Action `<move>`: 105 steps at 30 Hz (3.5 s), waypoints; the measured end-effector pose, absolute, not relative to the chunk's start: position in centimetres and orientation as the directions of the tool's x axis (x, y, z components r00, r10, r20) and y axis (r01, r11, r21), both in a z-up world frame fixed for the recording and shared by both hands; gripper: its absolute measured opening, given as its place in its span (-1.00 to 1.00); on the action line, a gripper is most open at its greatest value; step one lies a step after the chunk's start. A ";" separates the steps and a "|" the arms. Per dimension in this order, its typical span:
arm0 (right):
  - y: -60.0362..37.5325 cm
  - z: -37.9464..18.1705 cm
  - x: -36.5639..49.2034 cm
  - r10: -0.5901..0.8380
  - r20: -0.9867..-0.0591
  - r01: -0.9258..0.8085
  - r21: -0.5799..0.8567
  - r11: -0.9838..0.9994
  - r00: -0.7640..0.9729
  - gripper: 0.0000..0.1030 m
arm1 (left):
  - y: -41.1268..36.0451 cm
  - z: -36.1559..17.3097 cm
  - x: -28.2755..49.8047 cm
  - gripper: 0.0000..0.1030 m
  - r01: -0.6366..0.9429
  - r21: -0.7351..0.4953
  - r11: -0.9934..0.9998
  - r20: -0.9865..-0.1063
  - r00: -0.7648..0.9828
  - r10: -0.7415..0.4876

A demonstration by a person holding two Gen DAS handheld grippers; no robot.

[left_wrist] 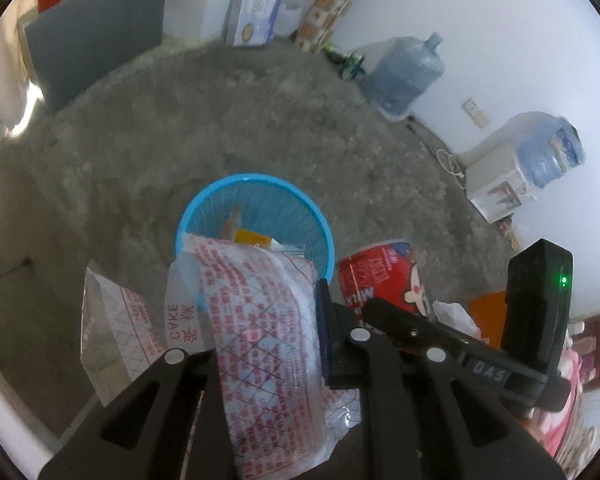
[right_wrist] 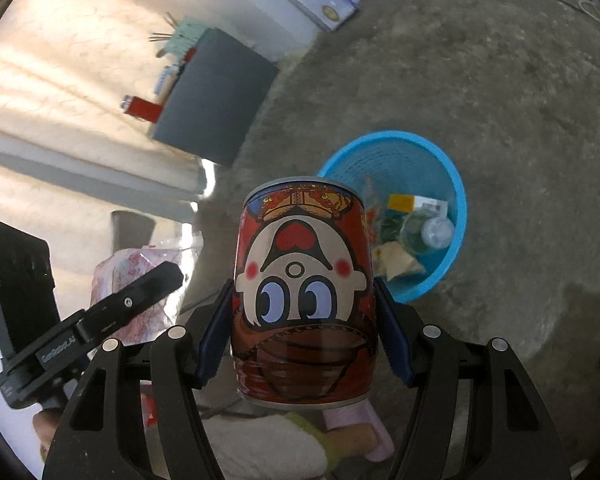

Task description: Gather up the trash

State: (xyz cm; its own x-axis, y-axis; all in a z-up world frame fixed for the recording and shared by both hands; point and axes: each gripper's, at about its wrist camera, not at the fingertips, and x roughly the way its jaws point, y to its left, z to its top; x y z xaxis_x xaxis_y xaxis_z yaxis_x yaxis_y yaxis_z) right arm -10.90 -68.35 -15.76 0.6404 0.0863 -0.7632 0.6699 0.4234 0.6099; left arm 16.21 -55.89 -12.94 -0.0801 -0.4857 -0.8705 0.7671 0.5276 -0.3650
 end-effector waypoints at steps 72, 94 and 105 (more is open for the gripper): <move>-44.1 -4.0 0.7 0.341 -0.716 0.181 0.544 0.819 0.609 0.81 | -1.5 -3.2 13.6 0.57 0.343 -0.296 0.891 -0.574 0.682 -0.453; -29.0 -12.6 24.4 0.810 -0.449 0.221 0.893 0.392 0.376 0.84 | 8.2 -4.3 23.9 -0.09 0.060 -0.431 0.900 -0.601 0.725 -0.336; -27.3 -13.8 26.9 0.820 -0.481 0.237 0.874 0.423 0.310 0.76 | 7.0 -9.4 26.4 -0.43 0.001 -0.449 0.894 -0.695 0.628 -0.350</move>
State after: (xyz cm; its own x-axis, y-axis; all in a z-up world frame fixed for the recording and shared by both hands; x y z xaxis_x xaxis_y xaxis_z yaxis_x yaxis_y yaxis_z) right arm 26.86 -27.31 -13.83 0.3097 0.8203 -0.4809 0.2372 0.4231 0.8745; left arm 26.38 7.02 -9.38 0.6279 -0.3499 -0.6952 0.0012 0.8937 -0.4487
